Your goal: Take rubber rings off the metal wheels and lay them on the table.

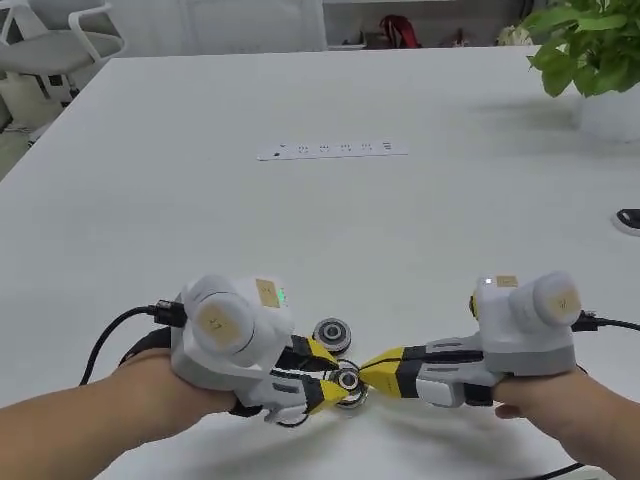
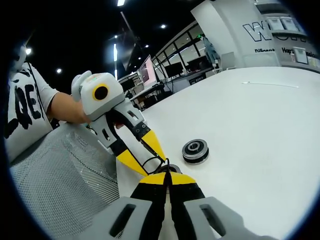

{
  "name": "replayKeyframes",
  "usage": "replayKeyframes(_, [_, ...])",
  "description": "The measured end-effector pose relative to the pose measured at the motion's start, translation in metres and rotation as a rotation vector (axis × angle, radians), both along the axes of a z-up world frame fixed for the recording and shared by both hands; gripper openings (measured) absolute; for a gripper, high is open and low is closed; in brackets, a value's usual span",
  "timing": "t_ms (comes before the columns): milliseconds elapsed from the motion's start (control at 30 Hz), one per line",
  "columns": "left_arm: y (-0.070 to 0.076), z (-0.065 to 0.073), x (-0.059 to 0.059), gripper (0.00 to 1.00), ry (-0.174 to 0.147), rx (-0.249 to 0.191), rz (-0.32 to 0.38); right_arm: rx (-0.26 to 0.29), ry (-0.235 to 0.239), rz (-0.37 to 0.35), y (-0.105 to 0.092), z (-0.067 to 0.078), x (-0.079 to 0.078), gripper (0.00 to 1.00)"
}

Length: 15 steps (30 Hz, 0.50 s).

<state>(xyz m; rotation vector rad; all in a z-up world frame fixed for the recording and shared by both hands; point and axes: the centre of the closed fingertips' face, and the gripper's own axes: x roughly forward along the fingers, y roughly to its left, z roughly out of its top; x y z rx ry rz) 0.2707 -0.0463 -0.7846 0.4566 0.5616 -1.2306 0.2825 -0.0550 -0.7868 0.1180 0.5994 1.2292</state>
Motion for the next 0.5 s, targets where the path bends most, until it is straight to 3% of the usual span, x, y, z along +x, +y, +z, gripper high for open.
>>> replayKeyframes(233, [0.004,0.008,-0.004,0.21,0.0,-0.019,-0.004,0.002,0.002,0.001,0.0,0.0,0.0,0.0])
replayKeyframes(500, [0.003,0.026,-0.004,0.24,-0.008,-0.075,0.003,0.002,0.003,0.006,0.0,0.0,0.0,0.0])
